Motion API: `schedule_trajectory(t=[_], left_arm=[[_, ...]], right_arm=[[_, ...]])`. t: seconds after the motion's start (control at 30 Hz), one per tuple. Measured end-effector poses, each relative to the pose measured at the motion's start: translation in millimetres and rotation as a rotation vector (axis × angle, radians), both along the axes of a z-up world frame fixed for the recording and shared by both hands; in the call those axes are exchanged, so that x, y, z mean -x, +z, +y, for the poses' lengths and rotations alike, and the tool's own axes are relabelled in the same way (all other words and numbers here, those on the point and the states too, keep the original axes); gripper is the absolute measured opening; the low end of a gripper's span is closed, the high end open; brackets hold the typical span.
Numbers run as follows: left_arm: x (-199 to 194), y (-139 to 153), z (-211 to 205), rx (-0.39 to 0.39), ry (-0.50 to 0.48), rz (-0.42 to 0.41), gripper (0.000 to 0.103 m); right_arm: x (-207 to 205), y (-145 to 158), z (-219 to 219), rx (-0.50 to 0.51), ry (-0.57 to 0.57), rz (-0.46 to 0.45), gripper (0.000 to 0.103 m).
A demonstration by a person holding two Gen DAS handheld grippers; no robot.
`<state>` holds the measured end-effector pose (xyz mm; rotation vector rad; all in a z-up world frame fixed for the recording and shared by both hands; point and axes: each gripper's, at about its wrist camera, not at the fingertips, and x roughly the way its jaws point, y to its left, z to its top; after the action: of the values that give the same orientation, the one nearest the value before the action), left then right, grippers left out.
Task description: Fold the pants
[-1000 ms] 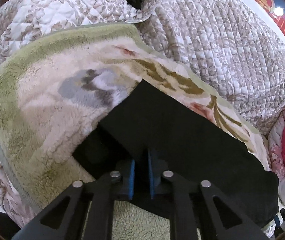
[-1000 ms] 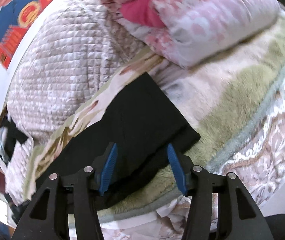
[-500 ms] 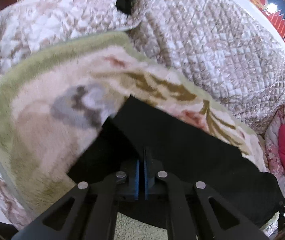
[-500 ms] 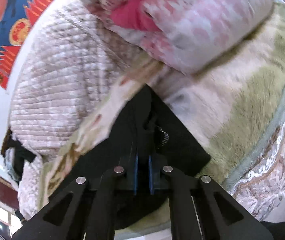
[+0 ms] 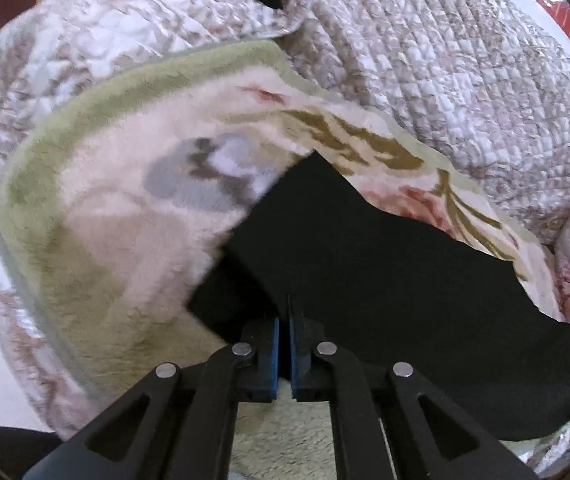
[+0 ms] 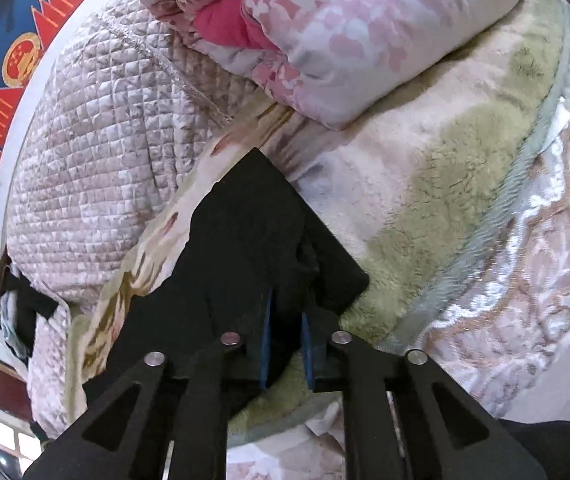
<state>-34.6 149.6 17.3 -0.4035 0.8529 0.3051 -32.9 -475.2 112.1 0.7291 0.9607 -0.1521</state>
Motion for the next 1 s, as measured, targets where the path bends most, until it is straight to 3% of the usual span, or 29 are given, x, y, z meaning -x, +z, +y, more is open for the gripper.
schedule_trajectory(t=[0.13, 0.23, 0.37, 0.43, 0.47, 0.5, 0.6, 0.8, 0.87, 1.0], left_arm=[[14.8, 12.7, 9.0, -0.084, 0.089, -0.007, 0.009], [18.2, 28.8, 7.5, -0.137, 0.100, -0.055, 0.009], [2.7, 38.2, -14.9, -0.118, -0.032, -0.108, 0.011], [-13.5, 33.1, -34.0, -0.098, -0.142, -0.092, 0.027], [-23.1, 26.2, -44.3, -0.087, -0.209, -0.080, 0.030], [-31.5, 19.1, -52.8, -0.087, -0.238, -0.064, 0.032], [-52.7, -12.1, -63.5, -0.092, -0.267, 0.075, 0.032], [-70.8, 7.5, -84.8, -0.117, -0.334, 0.005, 0.032], [-84.8, 12.6, -95.1, -0.121, -0.368, -0.006, 0.032], [-108.6, 11.5, -104.4, -0.172, -0.384, -0.017, 0.032]], right_arm=[[12.9, 23.2, -3.2, 0.126, -0.042, -0.039, 0.021], [4.3, 42.1, 15.0, 0.242, 0.037, -0.103, 0.021], [-26.8, 38.0, 55.4, 0.293, 0.262, -0.119, 0.021], [-46.5, 19.6, 74.6, 0.338, 0.387, -0.068, 0.025], [-57.7, 3.3, 81.1, 0.347, 0.441, 0.005, 0.031], [-66.0, -13.6, 80.9, 0.334, 0.447, 0.077, 0.031], [-69.3, -1.4, 81.1, 0.356, 0.429, 0.022, 0.031], [-113.1, 12.7, 94.4, 0.390, 0.476, -0.056, 0.031], [-129.8, 6.6, 98.4, 0.438, 0.481, -0.038, 0.031], [-152.0, -22.0, 83.8, 0.420, 0.438, 0.031, 0.030]])
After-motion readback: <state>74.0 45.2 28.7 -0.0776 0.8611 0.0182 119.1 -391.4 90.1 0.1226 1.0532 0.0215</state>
